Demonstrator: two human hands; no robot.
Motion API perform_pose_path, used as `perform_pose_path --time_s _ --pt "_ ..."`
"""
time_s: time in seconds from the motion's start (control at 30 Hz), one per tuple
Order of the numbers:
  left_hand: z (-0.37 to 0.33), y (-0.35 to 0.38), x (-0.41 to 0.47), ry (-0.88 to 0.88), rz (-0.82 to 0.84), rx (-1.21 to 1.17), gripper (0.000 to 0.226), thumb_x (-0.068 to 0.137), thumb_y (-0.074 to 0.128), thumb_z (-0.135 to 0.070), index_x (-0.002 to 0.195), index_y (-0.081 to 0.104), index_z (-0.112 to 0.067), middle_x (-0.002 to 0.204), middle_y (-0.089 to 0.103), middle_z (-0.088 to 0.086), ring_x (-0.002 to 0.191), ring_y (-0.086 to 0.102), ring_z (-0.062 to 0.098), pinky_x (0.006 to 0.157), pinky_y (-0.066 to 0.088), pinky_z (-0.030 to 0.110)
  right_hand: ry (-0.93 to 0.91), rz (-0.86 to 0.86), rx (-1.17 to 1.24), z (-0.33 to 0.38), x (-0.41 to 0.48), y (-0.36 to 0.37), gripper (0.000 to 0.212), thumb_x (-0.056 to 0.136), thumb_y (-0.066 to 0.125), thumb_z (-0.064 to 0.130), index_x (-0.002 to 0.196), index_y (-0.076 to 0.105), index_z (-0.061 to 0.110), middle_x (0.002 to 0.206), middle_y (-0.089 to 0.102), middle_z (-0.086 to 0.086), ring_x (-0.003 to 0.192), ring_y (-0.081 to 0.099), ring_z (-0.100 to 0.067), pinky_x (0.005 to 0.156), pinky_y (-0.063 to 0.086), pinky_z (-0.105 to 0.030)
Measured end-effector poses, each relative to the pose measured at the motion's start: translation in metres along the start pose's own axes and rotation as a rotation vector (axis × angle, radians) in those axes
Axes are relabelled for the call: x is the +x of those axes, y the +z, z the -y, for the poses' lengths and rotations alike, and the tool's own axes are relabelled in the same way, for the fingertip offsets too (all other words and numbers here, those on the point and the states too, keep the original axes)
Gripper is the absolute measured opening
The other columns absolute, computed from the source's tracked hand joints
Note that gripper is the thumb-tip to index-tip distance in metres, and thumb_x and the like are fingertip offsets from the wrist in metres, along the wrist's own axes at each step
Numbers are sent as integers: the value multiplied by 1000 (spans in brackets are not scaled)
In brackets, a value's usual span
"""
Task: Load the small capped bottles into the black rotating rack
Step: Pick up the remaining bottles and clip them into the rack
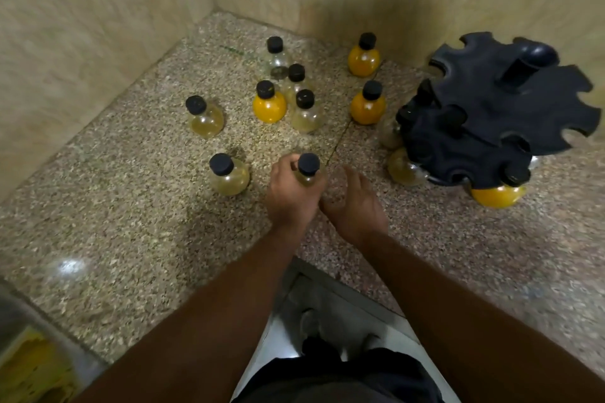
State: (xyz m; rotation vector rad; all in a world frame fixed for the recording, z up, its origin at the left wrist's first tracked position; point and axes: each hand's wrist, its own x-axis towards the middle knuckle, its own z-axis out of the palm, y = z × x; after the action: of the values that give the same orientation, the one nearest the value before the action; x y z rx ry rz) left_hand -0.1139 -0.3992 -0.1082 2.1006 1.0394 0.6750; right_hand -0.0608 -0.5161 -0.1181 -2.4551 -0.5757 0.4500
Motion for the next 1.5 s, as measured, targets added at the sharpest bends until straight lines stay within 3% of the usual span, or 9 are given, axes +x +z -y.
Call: perform_pose_path --time_s 0.3,0.43,0.53,0.67,0.77,0.83,0.93,1.2,1.5 --pt "-24 32 -49 172 285 -11 45 71 76 -45 108 56 -28 101 62 -8 92 61 19 73 52 35 -89 -123 129 -46 -20 -33 51 89 69 28 139 57 23 134 62 -6 119 60 -29 90 50 -38" --pt "-42 42 -64 212 465 -62 64 74 72 -49 131 49 -29 114 61 -7 100 61 16 78 52 31 -58 -226 152 -74 -37 -48 44 85 74 27 127 65 22 120 66 -7 101 65 -29 76 52 -35" --pt "-60 54 -72 104 534 -169 65 76 65 -59 132 49 -33 108 63 -8 95 63 12 75 53 29 -3 -312 117 -95 -47 -62 47 84 74 38 126 65 21 120 64 -7 99 64 -30 73 54 -37" --pt "-98 81 -81 -143 463 -394 27 89 61 -41 76 64 -18 66 59 -6 63 56 11 63 41 27 49 -448 106 -119 -55 -90 56 81 73 52 125 67 18 119 65 -9 104 62 -33 79 53 -39" --pt "-120 95 -74 -562 620 -478 31 91 65 -43 92 71 -12 77 69 1 72 64 15 76 50 29 90 -496 111 -129 -55 -110 57 82 77 48 130 64 22 121 67 -8 107 63 -32 78 50 -37" --pt "-132 100 -72 -758 786 -536 34 90 64 -49 94 71 -16 68 69 -3 58 63 12 61 51 25 117 -513 117 -133 -53 -122 56 82 78 47 131 64 23 121 67 -6 105 65 -31 73 45 -34" --pt "-144 109 -68 -776 849 -597 27 96 59 -44 86 67 -20 58 57 -8 41 42 7 47 33 23 112 -500 164 -139 -48 -132 55 82 81 43 131 66 22 127 60 -9 105 65 -33 73 48 -34" --pt "-151 122 -69 -726 873 -528 36 97 59 -38 65 59 -22 50 39 -7 44 31 10 46 26 28 206 -493 205 -142 -26 -141 62 82 81 40 139 59 27 128 57 -10 112 61 -33 87 52 -40" --pt "-154 126 -59 -686 937 -439 24 93 64 -38 78 60 -20 59 42 -5 46 36 10 46 28 27 307 -500 189 -139 -16 -147 66 79 83 44 137 57 27 126 58 -9 108 63 -32 77 49 -35"
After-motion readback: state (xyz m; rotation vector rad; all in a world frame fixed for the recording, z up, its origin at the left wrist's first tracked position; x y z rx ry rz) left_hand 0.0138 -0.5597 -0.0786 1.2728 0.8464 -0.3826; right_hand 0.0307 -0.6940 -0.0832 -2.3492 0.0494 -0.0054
